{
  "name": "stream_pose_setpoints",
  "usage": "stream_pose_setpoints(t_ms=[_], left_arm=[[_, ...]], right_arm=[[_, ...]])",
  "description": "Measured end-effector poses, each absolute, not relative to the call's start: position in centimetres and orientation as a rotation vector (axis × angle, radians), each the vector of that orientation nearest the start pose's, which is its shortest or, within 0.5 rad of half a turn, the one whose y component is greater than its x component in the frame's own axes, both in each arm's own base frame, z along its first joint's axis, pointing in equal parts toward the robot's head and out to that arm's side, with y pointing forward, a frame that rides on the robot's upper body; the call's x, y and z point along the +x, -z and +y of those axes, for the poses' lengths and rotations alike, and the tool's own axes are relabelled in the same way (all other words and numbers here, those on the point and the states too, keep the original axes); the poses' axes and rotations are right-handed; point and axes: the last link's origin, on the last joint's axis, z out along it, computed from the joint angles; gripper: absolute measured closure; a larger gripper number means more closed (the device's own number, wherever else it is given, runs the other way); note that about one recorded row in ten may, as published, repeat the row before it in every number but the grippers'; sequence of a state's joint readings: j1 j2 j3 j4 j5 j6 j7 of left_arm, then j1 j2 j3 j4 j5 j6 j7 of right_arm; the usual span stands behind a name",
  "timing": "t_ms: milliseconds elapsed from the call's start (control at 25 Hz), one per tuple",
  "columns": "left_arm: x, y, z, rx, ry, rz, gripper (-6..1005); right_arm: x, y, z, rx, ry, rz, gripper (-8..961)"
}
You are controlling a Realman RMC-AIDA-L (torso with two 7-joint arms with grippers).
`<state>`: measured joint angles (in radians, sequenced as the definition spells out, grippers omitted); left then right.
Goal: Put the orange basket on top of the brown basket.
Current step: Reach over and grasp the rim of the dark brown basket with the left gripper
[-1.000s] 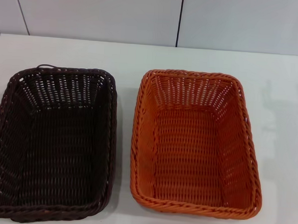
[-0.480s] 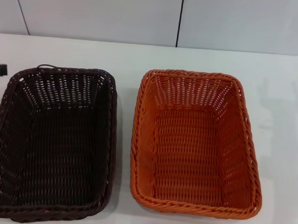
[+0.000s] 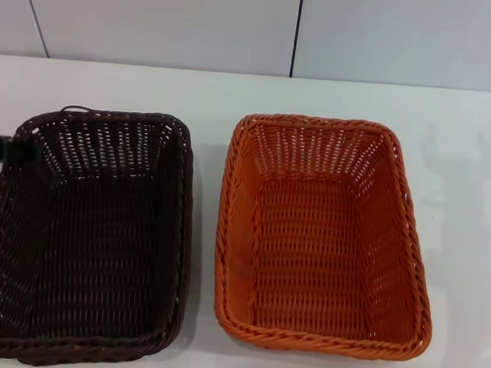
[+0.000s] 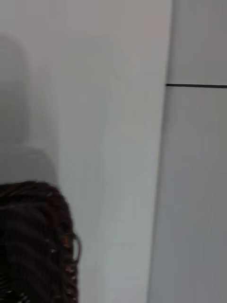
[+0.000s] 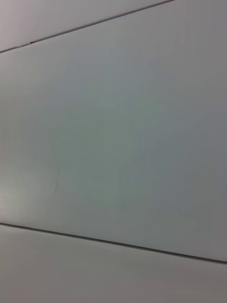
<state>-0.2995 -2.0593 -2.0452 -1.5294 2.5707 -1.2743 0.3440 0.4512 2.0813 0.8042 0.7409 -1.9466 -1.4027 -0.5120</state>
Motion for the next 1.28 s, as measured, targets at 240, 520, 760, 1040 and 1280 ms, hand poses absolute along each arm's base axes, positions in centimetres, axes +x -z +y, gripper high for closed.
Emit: stream_pose_setpoints(t_ms=[240, 520, 760, 1040, 1280], left_arm=[[-27.2, -8.5, 35.3, -1.885, -0.092, -1.359, 182], [-27.3, -8.0, 35.1, -1.889, -0.112, -1.39, 186], [-27.9, -7.6, 34.8, -1.886, -0.14, -1.411, 189], [-27.7, -7.1, 34.5, -1.914, -0.19, -1.39, 359], [-26.6, -7.4, 34.3, -1.934, -0.181, -1.325, 636]], right_arm=[[18.8, -1.3, 35.3, -1.189, -0.911, 0.187, 210], [18.9, -1.3, 35.3, -1.19, -0.909, 0.186, 210], [18.9, -1.3, 35.3, -1.191, -0.908, 0.186, 211], [18.8, -1.2, 35.1, -1.19, -0.917, 0.183, 211], [18.7, -1.2, 34.8, -1.189, -0.923, 0.185, 211]])
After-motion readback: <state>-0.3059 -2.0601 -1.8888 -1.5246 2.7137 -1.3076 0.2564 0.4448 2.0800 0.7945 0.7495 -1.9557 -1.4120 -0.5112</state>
